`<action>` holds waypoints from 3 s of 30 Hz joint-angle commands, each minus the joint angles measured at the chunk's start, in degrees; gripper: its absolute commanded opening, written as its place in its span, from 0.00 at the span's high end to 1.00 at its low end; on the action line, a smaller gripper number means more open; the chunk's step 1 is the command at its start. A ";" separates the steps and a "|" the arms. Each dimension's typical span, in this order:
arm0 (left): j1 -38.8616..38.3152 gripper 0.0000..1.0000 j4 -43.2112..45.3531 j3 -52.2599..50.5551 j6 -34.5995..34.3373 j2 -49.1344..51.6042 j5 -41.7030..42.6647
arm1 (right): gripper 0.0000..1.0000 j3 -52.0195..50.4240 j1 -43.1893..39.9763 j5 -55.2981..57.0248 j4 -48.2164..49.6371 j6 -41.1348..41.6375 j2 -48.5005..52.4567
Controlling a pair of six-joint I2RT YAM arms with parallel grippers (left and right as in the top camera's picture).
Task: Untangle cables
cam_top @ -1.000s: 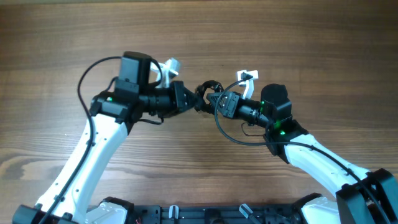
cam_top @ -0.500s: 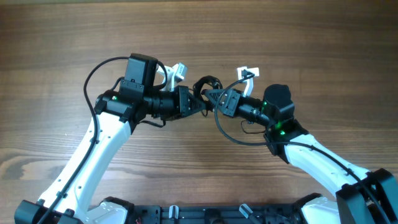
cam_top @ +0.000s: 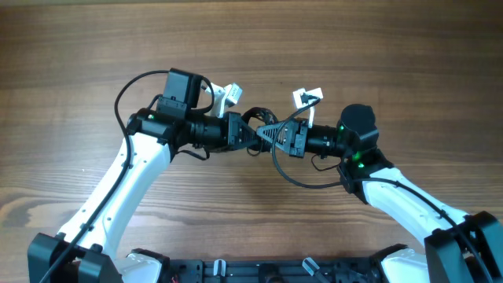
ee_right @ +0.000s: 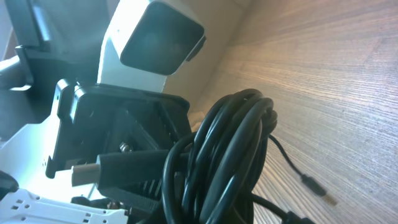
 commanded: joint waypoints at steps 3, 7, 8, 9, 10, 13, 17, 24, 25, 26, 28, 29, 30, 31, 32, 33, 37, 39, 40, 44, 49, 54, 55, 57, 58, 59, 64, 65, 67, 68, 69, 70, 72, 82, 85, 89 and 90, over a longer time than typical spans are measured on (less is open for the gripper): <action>3.76 0.76 6.29 0.92 2.95 1.07 -1.53 | 0.95 0.68 1.51 -10.97 0.66 -0.98 -0.07; 3.89 0.28 8.50 0.92 2.91 1.07 -3.32 | 0.96 0.68 1.51 -10.93 0.63 -0.90 -0.07; 3.91 0.19 9.22 0.92 2.91 1.07 -3.72 | 0.95 0.68 1.51 -10.86 0.63 -0.70 -0.07; 4.02 0.10 9.75 0.92 2.82 1.07 -3.69 | 0.95 0.68 1.51 -10.71 0.61 -0.02 -0.07; 4.26 0.07 10.40 0.94 1.81 1.03 -3.67 | 0.95 0.68 1.51 -10.60 0.61 0.68 -0.07; 5.90 0.06 11.52 1.05 -1.68 0.83 -3.67 | 0.96 0.68 1.51 -10.45 0.61 1.95 -0.07; 9.38 0.22 10.73 1.09 -1.25 0.15 -3.56 | 0.96 0.68 1.51 -10.58 0.39 0.24 -0.07; 17.22 0.27 -3.98 1.09 32.50 -0.79 3.69 | 0.96 0.68 -2.03 -16.02 -0.39 0.22 -0.04; 18.14 0.27 -6.56 1.09 38.01 -0.79 6.19 | 0.96 0.68 -3.04 -18.73 -0.37 -0.63 -0.04; 18.91 0.26 -9.29 1.09 43.60 -0.76 9.14 | 0.96 0.68 -3.91 -21.51 -0.37 -1.57 -0.02; 19.30 0.24 -15.02 1.09 53.64 -0.76 14.75 | 0.96 0.68 -4.90 -26.25 -0.37 -2.73 0.04; 19.02 0.23 -17.11 1.07 56.72 -0.76 15.85 | 0.96 0.68 -4.87 -27.45 -0.22 -2.73 0.04; 18.25 0.22 -18.86 1.07 59.01 -0.66 15.89 | 0.96 0.68 -4.79 -29.05 0.39 -2.67 0.04; 17.59 0.21 -19.37 1.07 59.58 -0.66 15.85 | 0.96 0.68 -4.68 -30.21 0.74 -2.67 0.04; 16.68 0.21 -19.47 1.07 59.87 -0.50 15.89 | 0.96 0.68 -4.33 -31.71 0.92 -2.67 0.04; 15.72 0.20 -19.26 1.07 59.93 -0.48 16.02 | 0.96 0.68 -3.89 -32.65 0.90 -2.69 0.04; 11.52 0.19 -17.75 1.07 59.93 -0.44 16.06 | 0.96 0.68 -2.47 -34.14 0.94 -2.69 0.04; 9.88 0.19 -17.75 1.07 59.93 -0.44 16.06 | 0.96 0.68 -2.43 -34.16 1.11 -2.67 0.04; 8.92 0.19 -17.75 1.07 59.93 -0.44 16.06 | 0.96 0.68 -2.38 -34.16 1.11 -2.67 0.04; 6.08 0.22 -17.70 1.07 59.93 -0.44 14.51 | 0.96 0.68 -1.33 -34.36 1.14 -2.62 0.04; 3.65 0.26 -17.77 1.07 59.91 -0.33 13.27 | 0.96 0.68 -0.07 -34.34 2.36 -2.45 0.04; 1.73 0.91 -17.81 1.03 59.82 -0.11 9.42 | 0.96 0.68 -0.02 -34.34 5.73 -0.79 0.04; 1.86 0.96 -17.79 1.03 58.60 -0.11 6.91 | 0.96 0.68 -0.02 -34.34 6.43 -0.72 0.04; 3.23 0.96 -17.73 1.03 54.62 -0.11 3.48 | 0.96 0.68 -0.02 -34.27 6.91 -0.83 0.04; 4.07 0.96 -17.57 1.05 53.02 -0.13 3.13 | 0.96 0.68 -0.02 -34.05 6.86 -1.05 0.04; 5.25 0.96 -17.20 1.05 51.08 -0.13 3.15 | 0.85 0.68 -0.02 -33.27 6.84 -1.18 0.04; 14.93 0.96 -8.90 1.05 27.10 -0.13 3.13 | 0.00 0.63 0.11 -16.46 4.79 -3.06 0.04; 16.41 0.96 -7.58 1.05 22.86 -0.13 3.13 | 0.00 0.63 0.28 -12.79 3.67 -3.65 0.04; 19.96 0.96 -5.03 1.05 10.45 -0.13 2.71 | 0.00 0.63 1.68 -0.72 -0.74 -5.16 0.04; 21.05 0.96 -4.74 1.03 6.23 -0.13 2.19 | 0.00 0.63 2.56 2.64 -1.86 -5.81 0.04; 21.70 0.96 -4.59 1.03 3.19 -0.13 1.46 | 0.00 0.63 3.96 6.03 -2.84 -6.40 0.04; 22.34 0.96 -4.63 1.03 -1.09 -0.13 -0.37 | 0.00 0.63 5.79 8.98 -3.30 -7.48 0.04; 22.21 0.96 -4.68 1.03 -7.32 -0.13 -5.35 | 0.00 0.63 10.88 15.43 -4.02 -10.36 0.04; 16.76 0.96 -6.86 1.03 -39.17 -0.13 -15.13 | 0.05 0.66 30.25 60.30 -7.89 -18.47 0.04; 13.60 0.96 -8.68 1.03 -47.28 -0.13 -20.15 | 0.21 0.70 30.29 57.92 -7.10 -19.17 0.04; 8.63 0.96 -8.24 1.03 -55.25 -0.13 -24.52 | 0.61 0.70 30.29 54.21 -7.98 -19.23 0.04; 7.72 0.96 -7.76 1.03 -56.57 -0.13 -25.46 | 0.67 0.70 30.29 53.00 -8.17 -19.23 0.04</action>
